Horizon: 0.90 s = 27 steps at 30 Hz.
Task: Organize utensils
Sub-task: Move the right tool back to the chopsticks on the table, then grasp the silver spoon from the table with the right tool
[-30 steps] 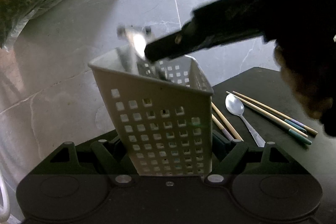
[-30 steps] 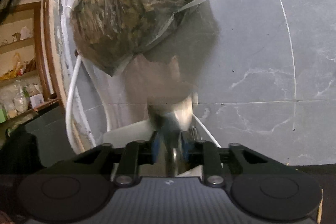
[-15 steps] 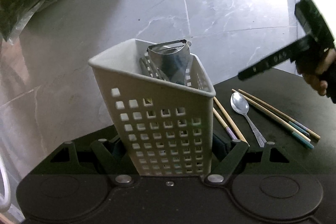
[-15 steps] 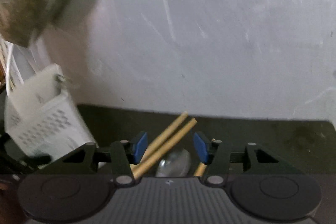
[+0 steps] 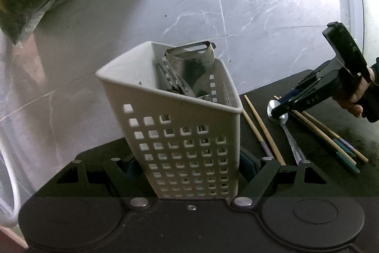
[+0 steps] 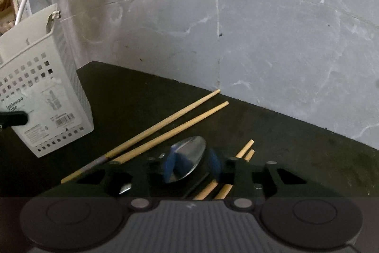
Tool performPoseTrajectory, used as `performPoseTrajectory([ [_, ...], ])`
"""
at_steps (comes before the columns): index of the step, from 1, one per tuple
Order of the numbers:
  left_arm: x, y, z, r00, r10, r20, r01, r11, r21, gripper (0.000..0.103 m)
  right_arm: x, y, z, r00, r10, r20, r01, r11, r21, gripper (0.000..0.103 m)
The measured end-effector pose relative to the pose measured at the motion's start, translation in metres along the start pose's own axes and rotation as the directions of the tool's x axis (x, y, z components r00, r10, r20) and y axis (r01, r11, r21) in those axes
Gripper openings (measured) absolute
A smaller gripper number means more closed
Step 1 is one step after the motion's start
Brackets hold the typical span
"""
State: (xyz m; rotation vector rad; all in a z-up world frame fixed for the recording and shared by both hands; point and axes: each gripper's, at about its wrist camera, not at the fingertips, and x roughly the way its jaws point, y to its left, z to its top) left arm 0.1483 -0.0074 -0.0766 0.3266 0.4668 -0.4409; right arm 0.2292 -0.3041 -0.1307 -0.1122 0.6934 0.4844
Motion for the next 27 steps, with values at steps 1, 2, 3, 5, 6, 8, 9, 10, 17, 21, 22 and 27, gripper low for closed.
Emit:
performPoseTrajectory([
  [1, 0.000, -0.001, 0.001, 1.000, 0.004, -0.003, -0.004, 1.000, -0.002, 0.081, 0.000, 0.000, 0.000, 1.000, -0.003, 0.006, 0.003, 1.000, 0.000, 0.023],
  [2, 0.001, -0.002, 0.001, 1.000, 0.008, -0.006, -0.008, 1.000, -0.002, 0.082, 0.000, -0.001, 0.001, 1.000, -0.001, 0.014, 0.001, 1.000, 0.003, 0.019],
  [3, 0.001, -0.004, 0.003, 1.000, 0.011, -0.009, -0.011, 1.000, -0.001, 0.082, 0.000, -0.001, 0.001, 1.000, 0.000, 0.025, 0.000, 1.000, 0.008, 0.018],
  [5, 0.003, -0.006, 0.004, 1.000, 0.017, -0.014, -0.017, 1.000, 0.001, 0.082, -0.001, 0.000, 0.002, 0.999, -0.008, 0.039, 0.007, 1.000, 0.012, 0.014],
  [6, 0.004, -0.007, 0.005, 1.000, 0.020, -0.016, -0.020, 1.000, 0.003, 0.082, -0.001, 0.001, 0.002, 0.999, -0.015, 0.050, 0.015, 1.000, 0.008, 0.013],
  [8, 0.004, -0.009, 0.006, 0.999, 0.026, -0.019, -0.026, 1.000, 0.005, 0.082, -0.002, 0.003, 0.002, 0.997, -0.029, 0.068, 0.028, 1.000, 0.005, 0.009],
  [9, 0.004, -0.010, 0.006, 0.999, 0.029, -0.020, -0.028, 1.000, 0.006, 0.082, -0.003, 0.003, 0.002, 0.997, -0.031, 0.077, 0.030, 0.999, 0.010, 0.008],
  [10, 0.005, -0.011, 0.007, 0.999, 0.031, -0.021, -0.031, 0.999, 0.006, 0.082, -0.004, 0.003, 0.002, 0.996, -0.035, 0.083, 0.034, 0.999, 0.013, 0.007],
  [17, 0.007, -0.011, 0.006, 0.999, 0.040, -0.022, -0.040, 0.999, 0.000, 0.082, -0.008, 0.002, 0.001, 0.994, -0.042, 0.104, 0.040, 0.999, 0.030, 0.004],
  [21, 0.007, -0.012, 0.005, 0.999, 0.042, -0.021, -0.042, 0.999, -0.001, 0.082, -0.016, -0.001, 0.001, 0.991, -0.045, 0.130, 0.034, 0.996, 0.084, 0.002],
  [22, 0.007, -0.012, 0.005, 0.999, 0.042, -0.020, -0.042, 0.999, -0.001, 0.082, -0.020, -0.001, 0.001, 0.989, -0.048, 0.141, 0.034, 0.995, 0.095, 0.002],
  [27, 0.006, -0.010, 0.004, 0.999, 0.033, -0.015, -0.033, 0.999, 0.000, 0.082, -0.036, 0.004, 0.004, 0.981, -0.063, 0.181, 0.042, 0.992, 0.117, 0.002],
])
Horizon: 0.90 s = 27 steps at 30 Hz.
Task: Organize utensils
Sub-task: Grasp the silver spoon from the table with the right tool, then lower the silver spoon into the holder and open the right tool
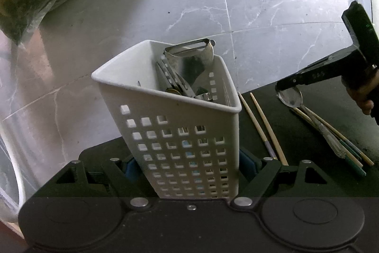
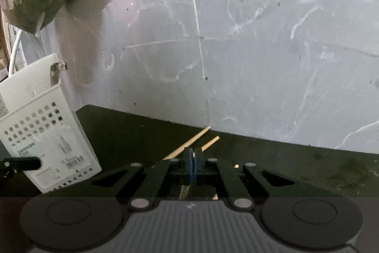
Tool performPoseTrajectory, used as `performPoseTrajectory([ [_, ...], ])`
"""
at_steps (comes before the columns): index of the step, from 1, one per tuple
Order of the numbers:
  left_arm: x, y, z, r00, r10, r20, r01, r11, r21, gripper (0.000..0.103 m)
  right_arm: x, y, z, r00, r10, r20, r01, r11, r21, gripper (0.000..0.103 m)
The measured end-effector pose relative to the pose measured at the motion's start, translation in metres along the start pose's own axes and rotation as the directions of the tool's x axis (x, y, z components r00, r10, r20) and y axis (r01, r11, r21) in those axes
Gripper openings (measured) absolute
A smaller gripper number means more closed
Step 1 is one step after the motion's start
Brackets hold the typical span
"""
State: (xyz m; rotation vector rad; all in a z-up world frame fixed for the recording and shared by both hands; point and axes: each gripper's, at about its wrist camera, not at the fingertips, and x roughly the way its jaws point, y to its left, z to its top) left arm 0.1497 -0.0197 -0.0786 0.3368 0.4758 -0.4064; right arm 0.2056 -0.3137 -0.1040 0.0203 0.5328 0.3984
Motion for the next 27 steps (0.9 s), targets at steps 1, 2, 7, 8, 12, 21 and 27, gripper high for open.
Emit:
performPoseTrajectory([
  [1, 0.000, 0.001, -0.001, 1.000, -0.002, 0.001, 0.002, 1.000, 0.001, 0.082, -0.002, 0.001, 0.001, 1.000, -0.003, 0.004, 0.003, 1.000, 0.003, 0.002],
  [2, 0.000, 0.001, -0.001, 1.000, -0.004, 0.003, 0.004, 1.000, 0.002, 0.082, -0.004, 0.003, 0.002, 1.000, -0.009, 0.009, 0.009, 1.000, 0.007, 0.002],
  [7, -0.001, 0.004, -0.003, 1.000, -0.016, 0.010, 0.016, 1.000, -0.002, 0.082, -0.027, 0.010, 0.014, 0.995, -0.045, 0.088, 0.041, 0.998, 0.051, 0.002],
  [8, -0.001, 0.004, -0.003, 1.000, -0.018, 0.011, 0.018, 1.000, -0.001, 0.082, -0.033, 0.013, 0.019, 0.992, -0.053, 0.110, 0.047, 0.997, 0.053, 0.002],
  [12, -0.002, 0.008, -0.005, 0.999, -0.032, 0.018, 0.032, 0.999, 0.000, 0.082, -0.059, 0.029, 0.045, 0.973, -0.073, 0.217, 0.063, 0.996, 0.057, 0.002],
  [21, -0.004, 0.014, -0.010, 0.998, -0.051, 0.030, 0.051, 0.999, 0.001, 0.081, -0.088, 0.110, 0.120, 0.830, -0.031, 0.556, 0.049, 0.999, -0.018, 0.002],
  [27, -0.006, 0.016, -0.011, 0.997, -0.061, 0.037, 0.061, 0.998, -0.003, 0.081, -0.060, 0.157, 0.118, 0.821, -0.002, 0.571, 0.104, 0.984, -0.146, 0.002],
])
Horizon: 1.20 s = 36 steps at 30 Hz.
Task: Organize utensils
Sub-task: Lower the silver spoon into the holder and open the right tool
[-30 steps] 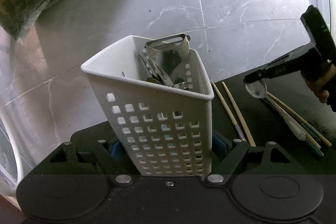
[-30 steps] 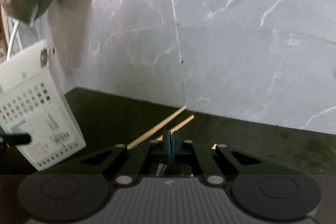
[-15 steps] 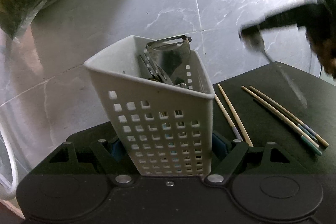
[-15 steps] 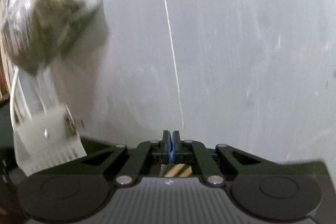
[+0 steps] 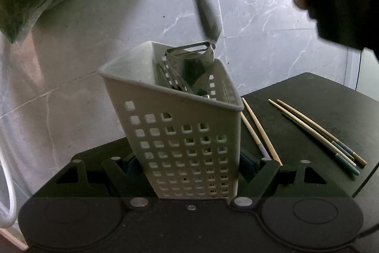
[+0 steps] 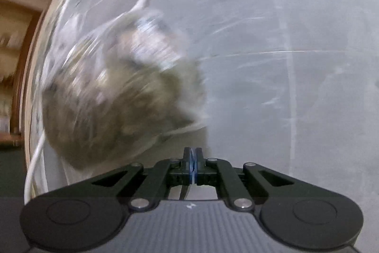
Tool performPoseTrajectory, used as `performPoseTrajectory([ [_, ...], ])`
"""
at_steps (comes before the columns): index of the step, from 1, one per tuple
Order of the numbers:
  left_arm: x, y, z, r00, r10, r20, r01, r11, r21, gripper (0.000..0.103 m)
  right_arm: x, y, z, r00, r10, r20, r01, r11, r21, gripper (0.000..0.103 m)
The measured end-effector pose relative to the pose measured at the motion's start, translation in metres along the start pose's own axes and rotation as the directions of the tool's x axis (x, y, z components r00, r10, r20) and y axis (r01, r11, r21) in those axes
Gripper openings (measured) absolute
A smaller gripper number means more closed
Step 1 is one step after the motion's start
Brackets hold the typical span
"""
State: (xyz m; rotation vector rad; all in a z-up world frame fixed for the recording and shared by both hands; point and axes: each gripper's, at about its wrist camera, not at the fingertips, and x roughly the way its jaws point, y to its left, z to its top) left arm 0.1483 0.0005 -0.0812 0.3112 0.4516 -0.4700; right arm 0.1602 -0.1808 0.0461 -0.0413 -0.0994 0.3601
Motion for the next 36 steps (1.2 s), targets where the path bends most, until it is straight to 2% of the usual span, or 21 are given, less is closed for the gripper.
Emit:
performPoseTrajectory([
  [4, -0.001, 0.003, -0.001, 1.000, -0.005, 0.002, 0.005, 1.000, -0.014, 0.080, 0.009, 0.025, -0.018, 0.999, 0.025, -0.047, -0.029, 0.996, -0.081, 0.002],
  [8, -0.001, 0.007, -0.003, 1.000, -0.010, 0.004, 0.010, 1.000, -0.020, 0.080, 0.005, 0.041, -0.033, 0.996, 0.036, -0.086, -0.046, 0.993, -0.110, 0.002],
  [22, 0.000, 0.009, -0.003, 1.000, -0.014, 0.006, 0.014, 1.000, -0.014, 0.079, 0.003, 0.050, -0.043, 0.974, 0.059, -0.218, -0.086, 0.990, -0.116, 0.005],
  [24, 0.000, 0.009, -0.003, 1.000, -0.013, 0.006, 0.013, 1.000, -0.015, 0.079, 0.003, 0.051, -0.043, 0.970, 0.062, -0.234, -0.091, 0.989, -0.115, 0.008],
  [29, -0.001, 0.008, -0.003, 1.000, -0.014, 0.004, 0.014, 1.000, -0.010, 0.079, 0.001, 0.050, -0.038, 0.965, 0.064, -0.255, -0.091, 0.991, -0.095, 0.039],
  [36, 0.001, 0.007, -0.002, 1.000, -0.013, -0.003, 0.013, 1.000, -0.009, 0.080, -0.002, 0.039, -0.023, 0.965, 0.019, -0.260, -0.038, 0.997, -0.068, 0.058],
])
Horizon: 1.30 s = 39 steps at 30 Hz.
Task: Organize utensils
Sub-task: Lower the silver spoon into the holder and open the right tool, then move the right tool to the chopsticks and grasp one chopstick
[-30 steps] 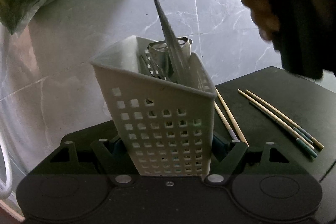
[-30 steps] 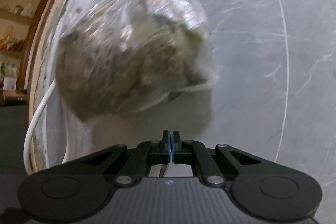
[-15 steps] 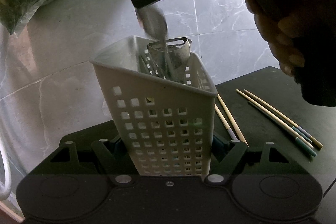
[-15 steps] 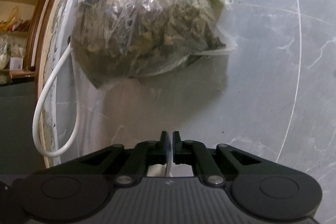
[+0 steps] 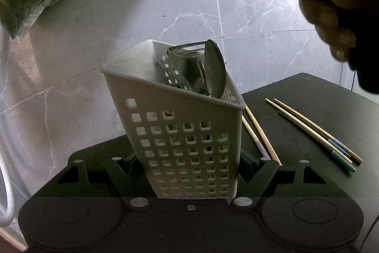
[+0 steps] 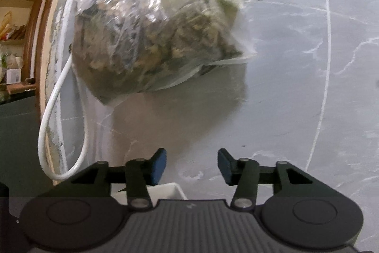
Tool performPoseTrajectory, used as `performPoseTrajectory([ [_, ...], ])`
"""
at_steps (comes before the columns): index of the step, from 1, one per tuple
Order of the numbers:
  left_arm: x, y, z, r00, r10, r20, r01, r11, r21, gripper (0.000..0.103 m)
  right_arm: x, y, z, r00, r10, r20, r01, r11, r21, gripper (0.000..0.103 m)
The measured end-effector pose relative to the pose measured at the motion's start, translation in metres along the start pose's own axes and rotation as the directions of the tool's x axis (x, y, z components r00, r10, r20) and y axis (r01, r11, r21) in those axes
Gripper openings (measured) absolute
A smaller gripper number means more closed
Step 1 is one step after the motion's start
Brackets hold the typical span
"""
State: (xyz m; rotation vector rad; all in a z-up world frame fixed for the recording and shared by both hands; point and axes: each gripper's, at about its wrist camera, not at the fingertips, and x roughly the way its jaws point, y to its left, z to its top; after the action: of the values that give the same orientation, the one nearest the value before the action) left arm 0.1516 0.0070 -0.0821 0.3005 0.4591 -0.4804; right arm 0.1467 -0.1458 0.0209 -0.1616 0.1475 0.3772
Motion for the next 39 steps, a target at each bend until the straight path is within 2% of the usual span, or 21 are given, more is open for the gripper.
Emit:
performPoseTrajectory([
  [3, 0.001, -0.001, 0.001, 1.000, 0.002, -0.002, -0.002, 1.000, 0.001, 0.080, -0.009, -0.015, 0.002, 0.999, -0.034, -0.007, 0.034, 0.999, 0.033, 0.069],
  [4, 0.001, -0.001, 0.002, 1.000, 0.002, -0.002, -0.002, 1.000, 0.002, 0.080, -0.013, -0.021, 0.001, 0.998, -0.054, -0.015, 0.055, 0.997, 0.047, 0.078],
  [5, 0.001, -0.001, 0.002, 1.000, 0.002, -0.003, -0.002, 1.000, 0.001, 0.080, -0.019, -0.030, -0.002, 0.996, -0.088, -0.027, 0.089, 0.994, 0.066, 0.086],
  [8, 0.002, -0.001, 0.001, 1.000, 0.002, 0.002, -0.002, 1.000, 0.004, 0.080, -0.045, -0.065, -0.020, 0.974, -0.203, -0.096, 0.215, 0.968, 0.131, 0.092],
  [9, 0.002, -0.001, 0.001, 1.000, 0.002, 0.004, -0.002, 1.000, 0.005, 0.080, -0.053, -0.077, -0.029, 0.958, -0.250, -0.139, 0.270, 0.951, 0.148, 0.092],
  [11, 0.001, -0.002, -0.001, 1.000, 0.003, 0.008, -0.003, 1.000, 0.007, 0.080, -0.069, -0.100, -0.051, 0.912, -0.332, -0.242, 0.374, 0.915, 0.152, 0.091],
  [14, 0.001, -0.001, -0.002, 1.000, 0.003, 0.012, -0.003, 1.000, 0.012, 0.080, -0.083, -0.124, -0.081, 0.852, -0.374, -0.366, 0.443, 0.887, 0.126, 0.086],
  [18, 0.000, -0.001, -0.003, 1.000, 0.001, 0.015, -0.001, 1.000, 0.020, 0.080, -0.077, -0.138, -0.112, 0.793, -0.334, -0.509, 0.454, 0.882, 0.128, 0.076],
  [20, -0.001, -0.001, -0.002, 1.000, 0.000, 0.014, 0.000, 1.000, 0.020, 0.080, -0.068, -0.139, -0.124, 0.775, -0.299, -0.557, 0.445, 0.884, 0.144, 0.070],
  [23, -0.002, -0.001, -0.002, 1.000, 0.001, 0.016, -0.001, 1.000, 0.018, 0.080, -0.054, -0.136, -0.139, 0.736, -0.282, -0.616, 0.443, 0.888, 0.123, 0.067],
  [28, -0.002, -0.001, -0.003, 1.000, 0.002, 0.018, -0.002, 1.000, 0.012, 0.080, -0.047, -0.122, -0.153, 0.714, -0.226, -0.662, 0.411, 0.902, 0.135, 0.060],
  [32, -0.002, -0.001, -0.003, 1.000, 0.000, 0.019, 0.000, 1.000, 0.013, 0.080, -0.049, -0.114, -0.159, 0.706, -0.205, -0.677, 0.404, 0.903, 0.147, 0.057],
  [39, -0.002, 0.000, -0.003, 1.000, -0.005, 0.018, 0.004, 1.000, 0.014, 0.080, -0.049, -0.113, -0.165, 0.690, -0.228, -0.687, 0.434, 0.890, 0.140, 0.045],
])
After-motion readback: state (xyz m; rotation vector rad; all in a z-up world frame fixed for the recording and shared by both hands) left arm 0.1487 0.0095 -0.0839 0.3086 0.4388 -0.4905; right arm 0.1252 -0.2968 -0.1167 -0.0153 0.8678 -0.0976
